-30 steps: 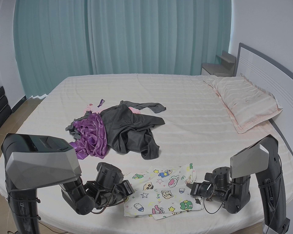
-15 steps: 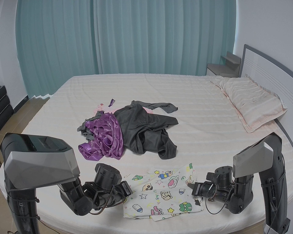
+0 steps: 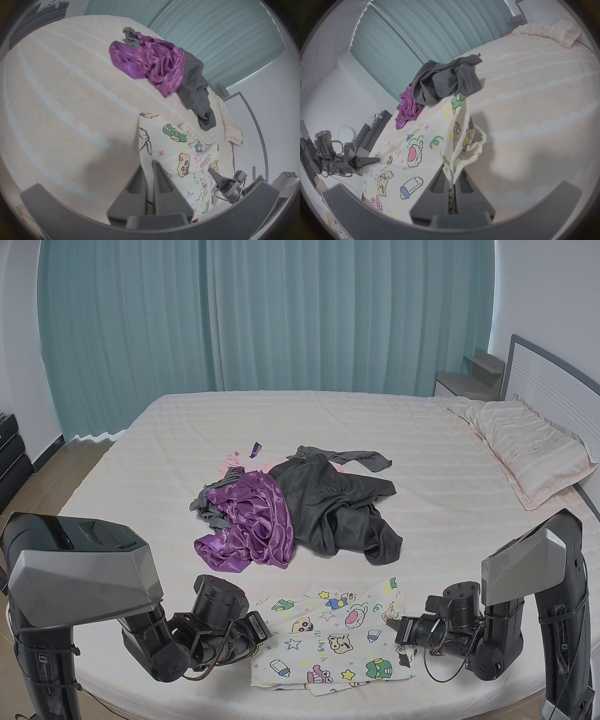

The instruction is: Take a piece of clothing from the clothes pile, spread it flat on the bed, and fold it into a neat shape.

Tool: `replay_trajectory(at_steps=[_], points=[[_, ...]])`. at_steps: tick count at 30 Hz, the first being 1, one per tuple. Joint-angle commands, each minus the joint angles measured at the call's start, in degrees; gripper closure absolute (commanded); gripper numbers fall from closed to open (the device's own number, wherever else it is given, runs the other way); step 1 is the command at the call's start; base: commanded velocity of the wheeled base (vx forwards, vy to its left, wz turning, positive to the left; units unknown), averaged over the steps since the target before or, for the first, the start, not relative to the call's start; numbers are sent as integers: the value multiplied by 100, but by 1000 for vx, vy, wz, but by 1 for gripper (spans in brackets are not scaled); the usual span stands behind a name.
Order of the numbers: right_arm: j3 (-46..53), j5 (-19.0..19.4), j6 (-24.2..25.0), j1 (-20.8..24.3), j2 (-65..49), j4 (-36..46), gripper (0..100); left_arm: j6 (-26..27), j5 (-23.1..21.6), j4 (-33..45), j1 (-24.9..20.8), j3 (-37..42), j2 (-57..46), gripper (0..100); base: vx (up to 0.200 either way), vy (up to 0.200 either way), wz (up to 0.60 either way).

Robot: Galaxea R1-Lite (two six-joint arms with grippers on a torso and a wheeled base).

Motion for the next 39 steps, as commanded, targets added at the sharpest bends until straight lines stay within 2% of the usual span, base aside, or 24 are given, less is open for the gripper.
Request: replay_trajectory(at_steps=[1, 3, 13, 14, 16, 17, 27, 28, 30, 31, 33, 39], points=[[60, 6, 3, 21, -72, -78, 100, -2, -2, -7, -1, -8, 15, 100, 0, 200, 0], [69, 6, 3, 30, -63, -78, 100, -2, -2, -7, 8, -8, 15, 100, 0, 200, 0], [95, -11, 12, 47, -46, -78, 100, -11, -2, -16, 8, 1, 15, 100, 0, 0, 0], [104, -20, 12, 47, -55, -78, 100, -2, -2, -25, 8, 1, 15, 0, 0, 0, 0], [113, -20, 12, 47, -55, -78, 100, -11, -2, -25, 8, 1, 15, 0, 0, 0, 0], [122, -20, 12, 47, -63, -78, 0, -11, -2, -16, 8, 1, 15, 0, 0, 0, 0], [605, -108, -111, -32, -626, -78, 0, -107, -38, -60, 148, 1, -29, 0, 0, 0, 0], [842, -117, -278, -146, -872, -78, 0, -450, -530, -306, 386, 89, -249, 0, 0, 0, 0], [869, -117, -313, -146, -889, -78, 0, -468, -565, -323, 395, 107, -266, 0, 0, 0, 0], [1097, -108, -612, -120, -1004, -78, 0, -661, -1110, -561, 588, 353, -530, 0, 0, 0, 0], [1255, -82, -770, -67, -1004, -78, 0, -687, -1435, -763, 755, 458, -609, 0, 0, 0, 0], [1554, -47, -841, 91, -1004, -78, 0, -696, -1453, -860, 781, 493, -600, 0, 0, 0, 0]])
